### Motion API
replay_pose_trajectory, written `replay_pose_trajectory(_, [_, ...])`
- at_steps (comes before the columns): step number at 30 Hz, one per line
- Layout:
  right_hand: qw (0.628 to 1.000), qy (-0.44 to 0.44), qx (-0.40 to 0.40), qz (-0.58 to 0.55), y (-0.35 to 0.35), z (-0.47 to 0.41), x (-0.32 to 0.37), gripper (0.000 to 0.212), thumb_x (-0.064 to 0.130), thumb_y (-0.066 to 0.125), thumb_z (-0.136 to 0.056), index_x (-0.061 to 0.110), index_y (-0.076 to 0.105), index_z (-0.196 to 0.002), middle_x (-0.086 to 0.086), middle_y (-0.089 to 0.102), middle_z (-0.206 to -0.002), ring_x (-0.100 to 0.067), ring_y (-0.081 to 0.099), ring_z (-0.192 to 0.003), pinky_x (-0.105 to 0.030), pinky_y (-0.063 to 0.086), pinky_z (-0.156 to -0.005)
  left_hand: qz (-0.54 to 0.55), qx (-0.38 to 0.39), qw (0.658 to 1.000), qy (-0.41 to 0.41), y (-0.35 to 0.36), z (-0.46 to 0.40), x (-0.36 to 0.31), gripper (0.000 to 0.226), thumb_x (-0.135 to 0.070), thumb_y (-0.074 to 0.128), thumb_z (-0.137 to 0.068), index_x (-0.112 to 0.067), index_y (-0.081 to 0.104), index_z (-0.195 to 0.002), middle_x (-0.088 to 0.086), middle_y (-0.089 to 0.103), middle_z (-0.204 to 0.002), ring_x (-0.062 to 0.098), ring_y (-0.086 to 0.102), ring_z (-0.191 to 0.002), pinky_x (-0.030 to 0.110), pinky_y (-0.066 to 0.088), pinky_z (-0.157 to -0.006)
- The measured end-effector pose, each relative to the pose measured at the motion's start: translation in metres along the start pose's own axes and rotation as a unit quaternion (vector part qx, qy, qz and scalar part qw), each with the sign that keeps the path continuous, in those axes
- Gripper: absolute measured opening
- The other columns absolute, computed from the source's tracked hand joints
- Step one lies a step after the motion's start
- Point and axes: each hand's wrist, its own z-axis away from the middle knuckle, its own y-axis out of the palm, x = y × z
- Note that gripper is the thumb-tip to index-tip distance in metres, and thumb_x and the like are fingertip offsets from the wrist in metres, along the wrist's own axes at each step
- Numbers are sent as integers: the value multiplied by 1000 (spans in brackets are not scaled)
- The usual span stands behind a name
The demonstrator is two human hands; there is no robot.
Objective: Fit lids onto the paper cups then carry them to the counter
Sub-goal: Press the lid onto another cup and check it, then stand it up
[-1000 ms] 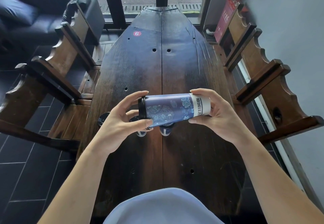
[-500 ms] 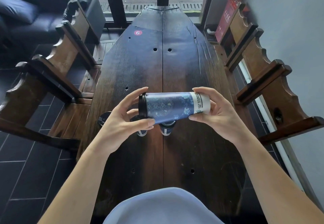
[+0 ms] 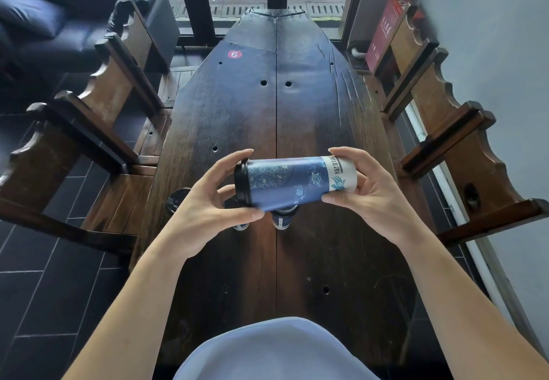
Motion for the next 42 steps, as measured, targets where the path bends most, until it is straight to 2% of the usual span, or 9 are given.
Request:
replay_pose_trajectory(2, [1000, 2, 1, 4, -1, 1, -1, 75, 6, 81, -75, 15, 50, -142, 10, 65, -117, -17, 65, -116, -29, 59, -91, 0, 1, 1000, 0, -1, 0, 1, 89, 2, 89, -66, -35, 60, -141, -5, 67, -134, 32, 66, -122, 70, 56, -93])
replay_pose_trajectory(7, [1000, -1, 1, 5, -1, 2, 1, 77, 3, 82, -74, 14, 48, -142, 11, 65, -115, -16, 66, -112, -31, 60, -90, 30, 1, 999, -19, 1, 2, 0, 86, -16, 90, -64, -40, 60, -141, -3, 66, -132, 36, 67, -121, 58, 63, -82])
replay_pose_trajectory(13, [1000, 17, -1, 16, -3, 4, 1, 69, 18, 84, -74, 22, 54, -136, 6, 65, -118, -16, 67, -111, -32, 60, -90, 23, 7, 1000, -8, -1, 2, 0, 86, 0, 91, -65, -28, 61, -141, -7, 65, -136, 33, 66, -121, 79, 53, -85])
replay_pose_trajectory(18, [1000, 16, -5, -8, -1, 7, -1, 75, 13, 86, -72, 26, 53, -139, 4, 64, -123, -20, 66, -116, -32, 59, -91, 35, -4, 999, -15, 1, 3, -3, 80, -9, 90, -63, -28, 64, -137, -3, 65, -131, 36, 67, -117, 61, 63, -80])
replay_pose_trajectory(24, [1000, 20, -12, 5, -6, 9, 1, 68, 19, 85, -72, 26, 57, -134, 5, 68, -120, -21, 68, -113, -37, 59, -93, 28, 2, 1000, -4, 2, 3, -1, 82, 9, 85, -67, -32, 66, -136, -5, 65, -135, 29, 67, -118, 74, 53, -91])
replay_pose_trajectory(29, [1000, 14, -1, 3, -6, 10, 5, 74, 16, 84, -72, 26, 54, -139, 12, 66, -122, -17, 63, -121, -32, 59, -93, 47, -8, 999, -18, 4, 4, -5, 76, -10, 91, -62, -30, 69, -132, -2, 66, -128, 34, 69, -113, 57, 63, -81])
replay_pose_trajectory(32, [1000, -2, -5, -10, -6, 8, 8, 69, 10, 83, -73, 19, 57, -136, 9, 67, -123, -20, 63, -121, -33, 59, -92, 53, -11, 998, -23, 3, 4, -5, 79, -12, 90, -64, -35, 66, -135, -2, 67, -130, 37, 70, -115, 58, 63, -82])
replay_pose_trajectory(36, [1000, 2, -6, -9, -7, 7, 8, 64, 14, 83, -74, 20, 59, -133, 6, 68, -121, -23, 66, -117, -35, 60, -92, 38, -2, 999, -7, 1, 6, -4, 85, 4, 87, -67, -35, 64, -139, -5, 65, -137, 31, 66, -122, 57, 61, -89])
replay_pose_trajectory(42, [1000, -2, 0, -19, -5, 10, 3, 72, 11, 83, -74, 21, 55, -140, 3, 66, -127, -23, 63, -123, -31, 59, -92, 50, -14, 999, -15, 2, 8, -4, 79, -10, 90, -61, -31, 67, -134, -2, 67, -129, 37, 69, -114, 58, 63, -82])
